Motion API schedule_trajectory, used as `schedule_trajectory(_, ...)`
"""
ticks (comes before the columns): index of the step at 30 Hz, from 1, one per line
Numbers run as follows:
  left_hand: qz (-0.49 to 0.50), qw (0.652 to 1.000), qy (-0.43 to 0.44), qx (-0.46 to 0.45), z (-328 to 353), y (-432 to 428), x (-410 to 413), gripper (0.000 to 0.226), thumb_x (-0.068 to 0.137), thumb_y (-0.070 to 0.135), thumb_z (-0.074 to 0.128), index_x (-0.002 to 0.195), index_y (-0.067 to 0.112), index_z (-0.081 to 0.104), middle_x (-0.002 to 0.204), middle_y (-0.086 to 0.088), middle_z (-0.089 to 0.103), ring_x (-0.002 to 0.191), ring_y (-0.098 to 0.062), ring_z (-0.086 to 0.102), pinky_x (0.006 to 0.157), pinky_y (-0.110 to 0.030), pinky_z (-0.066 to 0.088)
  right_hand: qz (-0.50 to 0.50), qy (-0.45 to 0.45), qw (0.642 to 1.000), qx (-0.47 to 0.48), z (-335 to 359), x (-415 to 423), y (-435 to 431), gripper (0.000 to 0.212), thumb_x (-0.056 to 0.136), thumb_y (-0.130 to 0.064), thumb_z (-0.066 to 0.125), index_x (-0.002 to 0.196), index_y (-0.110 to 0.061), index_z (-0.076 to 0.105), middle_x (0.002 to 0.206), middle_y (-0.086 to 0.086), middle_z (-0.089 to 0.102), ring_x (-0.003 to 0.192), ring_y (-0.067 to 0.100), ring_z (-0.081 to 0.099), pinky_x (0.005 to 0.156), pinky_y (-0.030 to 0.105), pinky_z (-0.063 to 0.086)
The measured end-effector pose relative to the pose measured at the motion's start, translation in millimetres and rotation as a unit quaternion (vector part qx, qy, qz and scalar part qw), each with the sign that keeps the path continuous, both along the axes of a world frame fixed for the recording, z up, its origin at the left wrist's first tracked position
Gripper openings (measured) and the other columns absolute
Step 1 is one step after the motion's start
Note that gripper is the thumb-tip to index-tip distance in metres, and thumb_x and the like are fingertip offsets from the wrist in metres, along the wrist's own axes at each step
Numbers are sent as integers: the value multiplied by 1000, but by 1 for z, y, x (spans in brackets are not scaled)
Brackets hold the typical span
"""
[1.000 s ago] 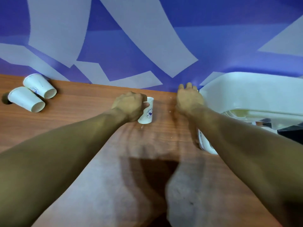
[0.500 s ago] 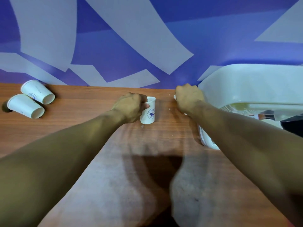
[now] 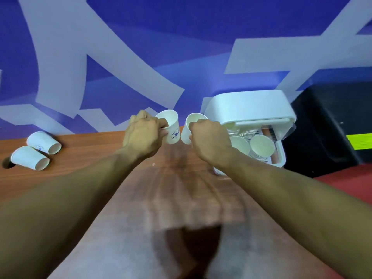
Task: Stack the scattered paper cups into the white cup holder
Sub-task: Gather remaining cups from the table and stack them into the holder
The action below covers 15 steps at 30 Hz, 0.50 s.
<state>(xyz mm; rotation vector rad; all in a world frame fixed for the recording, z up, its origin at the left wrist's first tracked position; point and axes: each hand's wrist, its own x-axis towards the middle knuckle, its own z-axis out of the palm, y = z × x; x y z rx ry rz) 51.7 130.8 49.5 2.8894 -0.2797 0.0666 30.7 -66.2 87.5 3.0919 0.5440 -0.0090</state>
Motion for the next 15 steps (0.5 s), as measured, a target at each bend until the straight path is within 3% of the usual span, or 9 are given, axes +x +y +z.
schedule_trajectory(7,-45,991,-124,-14,54,-87,-35,21,97,35,47,94,26,67,88,0,65,94,-27,49,78,-35,29,-31,-79,996,3,49,-38,-66,17,90,-24,57,103,-13,61,97,7,62,96,30,57,62,32,33)
schedule_trajectory(15,-106,982,-151,-41,73,-161,-62,35,93,37,39,82,18,67,71,-3,64,76,-31,52,70,-36,32,-75,-100,992,3,56,-60,-150,13,90,-21,57,101,-15,62,93,5,60,93,28,56,60,32,32)
